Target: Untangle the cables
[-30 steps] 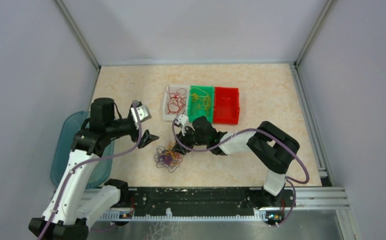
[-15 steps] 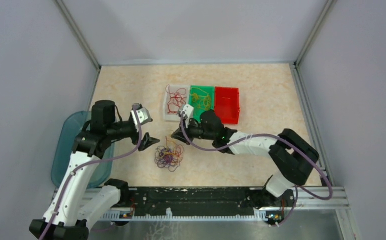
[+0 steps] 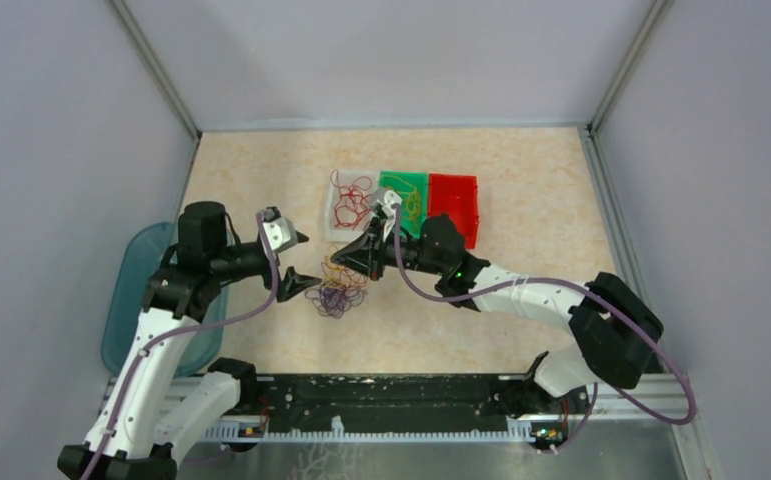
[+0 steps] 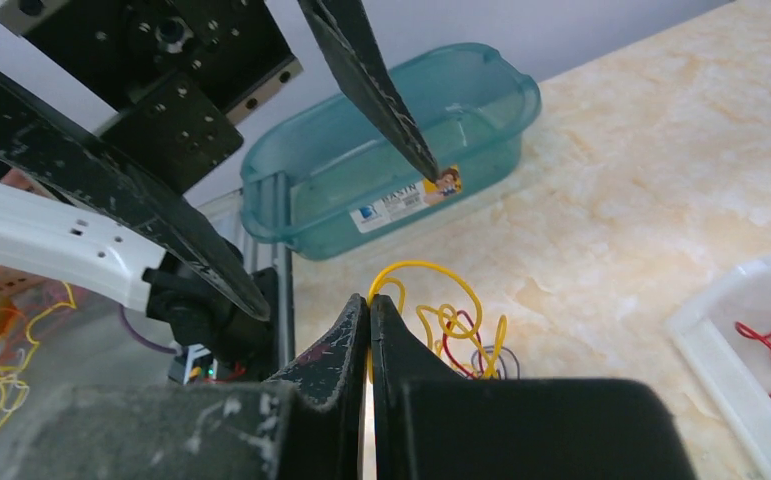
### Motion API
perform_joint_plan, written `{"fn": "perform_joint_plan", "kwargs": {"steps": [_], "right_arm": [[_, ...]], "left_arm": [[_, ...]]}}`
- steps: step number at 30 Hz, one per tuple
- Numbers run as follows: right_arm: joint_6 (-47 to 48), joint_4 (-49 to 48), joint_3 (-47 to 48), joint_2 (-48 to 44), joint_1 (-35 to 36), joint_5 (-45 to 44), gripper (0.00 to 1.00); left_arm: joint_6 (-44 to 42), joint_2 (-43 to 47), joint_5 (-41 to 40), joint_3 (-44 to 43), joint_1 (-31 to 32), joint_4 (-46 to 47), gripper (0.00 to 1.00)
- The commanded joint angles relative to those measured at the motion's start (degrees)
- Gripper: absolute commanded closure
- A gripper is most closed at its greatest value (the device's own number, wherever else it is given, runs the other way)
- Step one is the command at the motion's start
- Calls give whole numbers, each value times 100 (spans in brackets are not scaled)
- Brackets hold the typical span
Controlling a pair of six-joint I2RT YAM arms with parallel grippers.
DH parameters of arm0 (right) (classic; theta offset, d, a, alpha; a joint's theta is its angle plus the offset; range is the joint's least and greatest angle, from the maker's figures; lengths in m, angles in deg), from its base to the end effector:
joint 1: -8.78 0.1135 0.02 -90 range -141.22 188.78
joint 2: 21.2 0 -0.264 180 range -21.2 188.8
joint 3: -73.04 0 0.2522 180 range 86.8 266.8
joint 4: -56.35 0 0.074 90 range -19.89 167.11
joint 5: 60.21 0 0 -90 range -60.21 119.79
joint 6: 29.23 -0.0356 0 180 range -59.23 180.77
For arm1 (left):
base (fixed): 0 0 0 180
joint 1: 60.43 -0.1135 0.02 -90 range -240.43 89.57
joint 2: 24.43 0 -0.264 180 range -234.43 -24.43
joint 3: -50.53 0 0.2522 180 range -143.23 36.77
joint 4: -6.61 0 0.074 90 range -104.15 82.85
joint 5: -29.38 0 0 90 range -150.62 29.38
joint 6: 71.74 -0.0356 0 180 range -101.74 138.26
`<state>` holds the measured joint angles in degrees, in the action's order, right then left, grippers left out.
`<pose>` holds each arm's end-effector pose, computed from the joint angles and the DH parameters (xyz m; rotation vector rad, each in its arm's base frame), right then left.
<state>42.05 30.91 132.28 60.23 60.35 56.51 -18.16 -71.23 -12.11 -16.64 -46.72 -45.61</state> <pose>0.1862 0.2605 0.2853 -0.8514 1.4434 1.3058 0.1478 -0.0635 0.3422 1.2509 1.5377 -0.6389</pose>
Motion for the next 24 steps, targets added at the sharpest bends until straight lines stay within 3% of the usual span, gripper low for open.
{"fn": "perform_joint_plan", "kwargs": {"steps": [1, 7, 14, 22, 24], "right_arm": [[-540, -705, 428, -304, 30, 358, 100], [-885, -907, 631, -282, 149, 466, 100], [-963, -1019, 745, -276, 314, 388, 100], [-870, -951, 1077, -76, 550, 281, 100], [-829, -917, 1095, -74, 578, 237, 100]], "left_arm": [[63, 106, 259, 84, -18, 268, 7], [47, 46, 509, 144, -18, 451, 8], [192, -65, 867, 28, -14, 514, 21], [413, -107, 956, 56, -9, 639, 42], [426, -96, 958, 50, -9, 638, 54]]}}
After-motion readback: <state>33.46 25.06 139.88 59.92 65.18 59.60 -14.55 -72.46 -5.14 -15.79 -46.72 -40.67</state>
